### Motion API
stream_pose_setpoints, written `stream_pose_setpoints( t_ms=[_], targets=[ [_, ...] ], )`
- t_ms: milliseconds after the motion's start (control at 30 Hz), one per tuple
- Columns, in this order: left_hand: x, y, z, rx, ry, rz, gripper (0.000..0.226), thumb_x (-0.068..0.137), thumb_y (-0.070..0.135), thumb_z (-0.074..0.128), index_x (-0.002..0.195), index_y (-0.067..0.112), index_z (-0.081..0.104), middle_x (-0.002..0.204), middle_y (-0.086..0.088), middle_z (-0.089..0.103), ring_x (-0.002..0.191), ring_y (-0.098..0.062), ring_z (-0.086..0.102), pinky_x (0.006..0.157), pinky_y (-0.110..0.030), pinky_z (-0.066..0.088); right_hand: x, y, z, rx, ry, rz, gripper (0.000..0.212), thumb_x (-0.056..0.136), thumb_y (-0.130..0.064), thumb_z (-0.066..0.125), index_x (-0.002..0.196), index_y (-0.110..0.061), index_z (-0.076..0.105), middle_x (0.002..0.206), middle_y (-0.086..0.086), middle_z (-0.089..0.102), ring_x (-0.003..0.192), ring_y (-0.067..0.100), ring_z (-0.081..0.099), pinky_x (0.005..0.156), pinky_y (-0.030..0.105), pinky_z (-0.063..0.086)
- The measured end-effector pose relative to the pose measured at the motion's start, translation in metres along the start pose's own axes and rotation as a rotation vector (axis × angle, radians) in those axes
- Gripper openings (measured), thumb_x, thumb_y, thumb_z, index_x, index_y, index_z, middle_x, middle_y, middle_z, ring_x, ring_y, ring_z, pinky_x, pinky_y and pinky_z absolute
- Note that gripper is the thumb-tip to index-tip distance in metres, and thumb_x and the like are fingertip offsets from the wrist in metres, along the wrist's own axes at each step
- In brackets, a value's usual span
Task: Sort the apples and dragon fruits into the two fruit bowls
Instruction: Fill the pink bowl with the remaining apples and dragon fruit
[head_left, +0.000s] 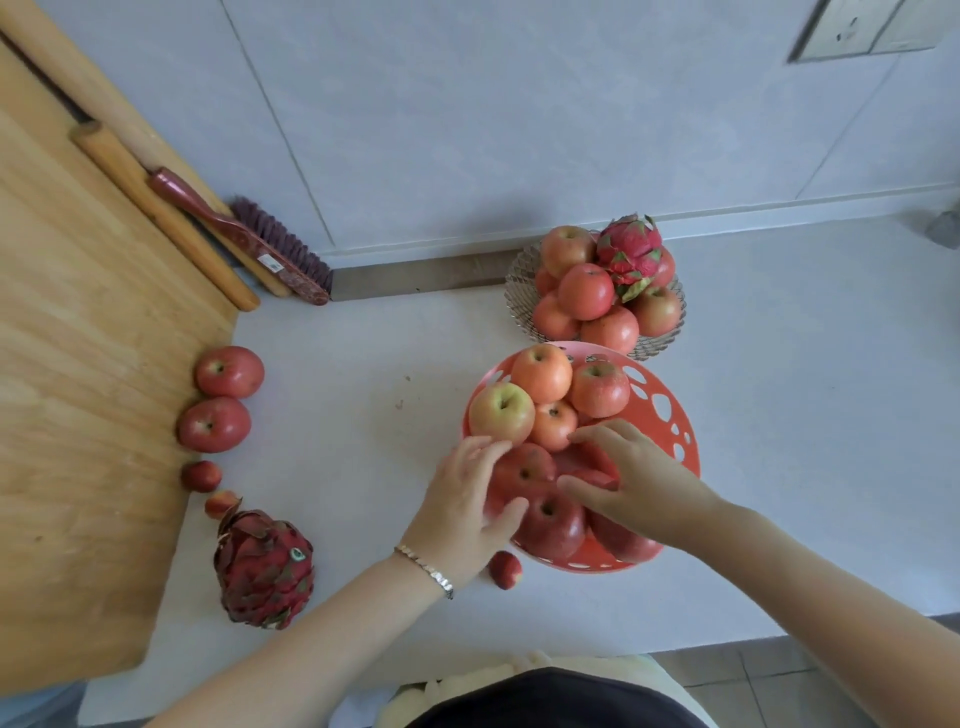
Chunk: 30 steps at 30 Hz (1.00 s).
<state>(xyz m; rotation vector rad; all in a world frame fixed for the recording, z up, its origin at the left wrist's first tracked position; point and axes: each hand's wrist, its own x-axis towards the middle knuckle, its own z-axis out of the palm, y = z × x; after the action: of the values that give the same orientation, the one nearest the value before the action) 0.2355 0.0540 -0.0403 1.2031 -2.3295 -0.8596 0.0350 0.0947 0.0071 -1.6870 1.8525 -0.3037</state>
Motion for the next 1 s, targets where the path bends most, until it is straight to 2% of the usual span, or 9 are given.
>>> stream_pose_setpoints(
  t_ms=[100, 200, 300, 367, 433, 600, 833, 900, 1000],
  targets=[
    [-0.004, -0.046, -0.025, 0.157, 0.145, -0.110, 0.045, 0.074, 0.037, 0.045, 0.116, 0.020, 0.045, 0.115, -0.016, 0.058, 0.113, -0.029, 0.050, 0.096, -0.036, 0.043, 0.014, -0.018, 0.000, 0.053, 0.045, -0.104, 0.035, 0.083, -0.037, 0.063, 0.116, -0.025, 0.058, 0.109, -0.008, 0.054, 0.095, 0.007, 0.051, 0.078, 0.009, 0.034],
    [-0.005, -0.101, -0.064, 0.361, 0.214, -0.423, 0.050, 0.070, 0.025, 0.055, 0.116, 0.006, 0.054, 0.118, -0.024, 0.055, 0.112, -0.043, 0.051, 0.093, -0.046, 0.045, 0.036, -0.046, 0.007, 0.060, 0.023, -0.190, 0.023, 0.082, -0.023, 0.065, 0.104, -0.016, 0.064, 0.093, -0.006, 0.055, 0.083, 0.011, 0.053, 0.067, 0.010, 0.035],
    [-0.005, -0.137, -0.099, 0.475, 0.145, -0.833, 0.056, 0.075, 0.021, 0.065, 0.125, 0.007, 0.043, 0.129, -0.024, 0.040, 0.116, -0.043, 0.043, 0.095, -0.045, 0.041, 0.057, -0.066, 0.017, 0.049, 0.008, -0.278, 0.021, 0.082, -0.022, 0.066, 0.101, -0.014, 0.065, 0.093, -0.002, 0.060, 0.096, 0.018, 0.056, 0.085, 0.022, 0.039],
    [-0.007, -0.159, -0.114, 0.471, 0.151, -0.960, 0.064, 0.076, 0.023, 0.068, 0.130, 0.008, 0.037, 0.134, -0.022, 0.032, 0.119, -0.043, 0.039, 0.098, -0.045, 0.039, 0.069, -0.077, 0.026, 0.019, -0.004, -0.289, 0.026, 0.082, -0.027, 0.065, 0.106, -0.017, 0.065, 0.101, 0.000, 0.066, 0.102, 0.018, 0.056, 0.095, 0.033, 0.040],
    [-0.004, -0.182, -0.124, 0.471, 0.177, -0.948, 0.070, 0.075, 0.021, 0.070, 0.133, 0.007, 0.034, 0.137, -0.022, 0.027, 0.120, -0.042, 0.037, 0.101, -0.045, 0.035, 0.077, -0.085, 0.033, -0.004, -0.008, -0.290, 0.028, 0.082, -0.034, 0.062, 0.107, -0.020, 0.065, 0.103, -0.002, 0.068, 0.098, 0.017, 0.061, 0.095, 0.036, 0.040],
    [0.020, -0.219, -0.141, 0.516, 0.131, -0.990, 0.078, 0.075, 0.030, 0.071, 0.135, 0.007, 0.027, 0.136, -0.019, 0.029, 0.116, -0.042, 0.037, 0.098, -0.044, 0.036, 0.093, -0.102, 0.038, -0.085, -0.115, -0.255, 0.029, 0.088, -0.028, 0.057, 0.116, -0.019, 0.059, 0.115, -0.002, 0.063, 0.105, 0.015, 0.059, 0.087, 0.018, 0.033],
    [0.036, -0.240, -0.143, 0.831, -0.053, -1.023, 0.075, 0.076, 0.048, 0.064, 0.131, 0.010, 0.029, 0.132, -0.016, 0.039, 0.118, -0.036, 0.037, 0.093, -0.038, 0.041, 0.112, -0.119, 0.040, -0.058, -0.167, -0.202, 0.030, 0.088, -0.027, 0.055, 0.117, -0.019, 0.058, 0.117, 0.000, 0.061, 0.109, 0.017, 0.056, 0.095, 0.036, 0.044],
    [0.035, -0.233, -0.143, 0.881, -0.079, -0.988, 0.075, 0.073, 0.052, 0.064, 0.128, 0.010, 0.034, 0.130, -0.015, 0.044, 0.116, -0.033, 0.041, 0.096, -0.037, 0.039, 0.113, -0.119, 0.042, -0.047, -0.153, -0.217, 0.029, 0.089, -0.027, 0.055, 0.117, -0.019, 0.058, 0.117, 0.000, 0.060, 0.109, 0.016, 0.056, 0.094, 0.031, 0.043],
    [0.032, -0.204, -0.140, 0.649, -0.014, -0.864, 0.075, 0.066, 0.043, 0.073, 0.122, 0.006, 0.038, 0.120, -0.018, 0.047, 0.107, -0.038, 0.049, 0.088, -0.044, 0.045, 0.110, -0.116, 0.039, -0.050, -0.092, -0.249, 0.028, 0.089, -0.028, 0.056, 0.116, -0.022, 0.059, 0.117, -0.005, 0.060, 0.108, 0.012, 0.057, 0.080, 0.015, 0.036]
  ],
)
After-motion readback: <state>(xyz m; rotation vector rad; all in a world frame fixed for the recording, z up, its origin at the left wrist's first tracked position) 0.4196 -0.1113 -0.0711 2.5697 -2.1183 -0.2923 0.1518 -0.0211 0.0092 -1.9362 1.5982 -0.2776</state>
